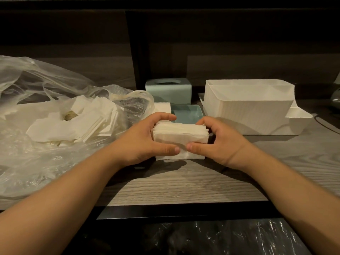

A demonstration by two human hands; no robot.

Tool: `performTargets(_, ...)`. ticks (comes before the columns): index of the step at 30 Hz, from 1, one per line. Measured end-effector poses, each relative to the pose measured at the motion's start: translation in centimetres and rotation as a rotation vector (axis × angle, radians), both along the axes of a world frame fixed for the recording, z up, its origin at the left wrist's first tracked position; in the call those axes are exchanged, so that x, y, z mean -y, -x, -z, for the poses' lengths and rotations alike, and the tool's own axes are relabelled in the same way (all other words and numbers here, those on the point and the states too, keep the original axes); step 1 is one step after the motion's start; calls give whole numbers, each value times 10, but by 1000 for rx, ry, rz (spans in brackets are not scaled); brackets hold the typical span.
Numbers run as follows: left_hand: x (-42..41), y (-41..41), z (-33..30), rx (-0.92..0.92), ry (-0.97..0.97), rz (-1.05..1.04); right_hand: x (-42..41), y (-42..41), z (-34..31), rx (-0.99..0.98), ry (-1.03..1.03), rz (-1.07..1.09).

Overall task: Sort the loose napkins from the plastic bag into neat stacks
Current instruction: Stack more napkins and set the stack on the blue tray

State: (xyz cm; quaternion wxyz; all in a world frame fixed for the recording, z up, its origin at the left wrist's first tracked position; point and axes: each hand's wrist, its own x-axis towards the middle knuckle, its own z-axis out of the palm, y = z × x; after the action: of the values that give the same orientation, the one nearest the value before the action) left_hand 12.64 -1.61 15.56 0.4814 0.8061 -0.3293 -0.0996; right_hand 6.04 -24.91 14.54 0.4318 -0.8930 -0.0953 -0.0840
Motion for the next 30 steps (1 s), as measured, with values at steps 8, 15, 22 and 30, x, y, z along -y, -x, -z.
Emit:
performTargets(8, 1, 1, -3, 10, -109, -8, 0, -2, 0, 6, -1, -19)
performTargets(15, 0, -2, -3, -45, -109, 26, 4, -1, -1, -3, -55, -70)
performTargets(22, 0, -1, 2, -39, -42, 67, 4, -1, -2, 0, -45, -65)
performTargets(30, 0, -3, 4, -11, -54, 38, 2, 1, 1, 23, 23, -13)
